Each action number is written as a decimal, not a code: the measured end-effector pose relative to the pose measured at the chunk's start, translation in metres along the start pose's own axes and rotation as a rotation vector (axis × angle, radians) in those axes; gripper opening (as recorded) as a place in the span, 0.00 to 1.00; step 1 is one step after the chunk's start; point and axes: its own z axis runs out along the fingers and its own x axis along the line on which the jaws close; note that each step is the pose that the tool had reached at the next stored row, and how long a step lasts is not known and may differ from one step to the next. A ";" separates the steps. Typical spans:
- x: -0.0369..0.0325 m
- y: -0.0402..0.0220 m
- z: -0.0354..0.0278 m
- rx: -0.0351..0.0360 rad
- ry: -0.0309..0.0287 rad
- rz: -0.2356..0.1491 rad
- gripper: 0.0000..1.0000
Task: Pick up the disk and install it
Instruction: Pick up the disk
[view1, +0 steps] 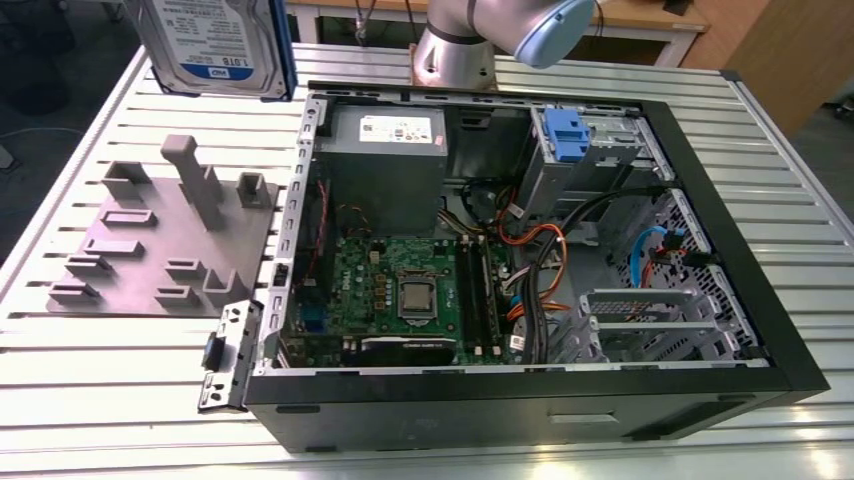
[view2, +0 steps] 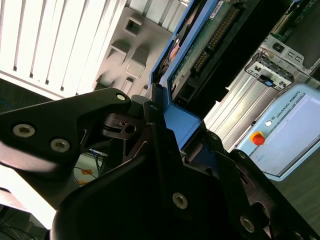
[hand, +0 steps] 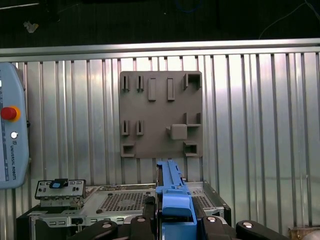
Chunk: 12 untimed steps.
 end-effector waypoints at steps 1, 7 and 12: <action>0.0000 0.0000 0.0000 0.0000 0.0000 0.000 0.36; 0.0000 -0.0005 0.0000 0.0000 0.0000 0.000 0.36; 0.0000 -0.0007 0.0000 0.0000 0.0000 0.000 0.36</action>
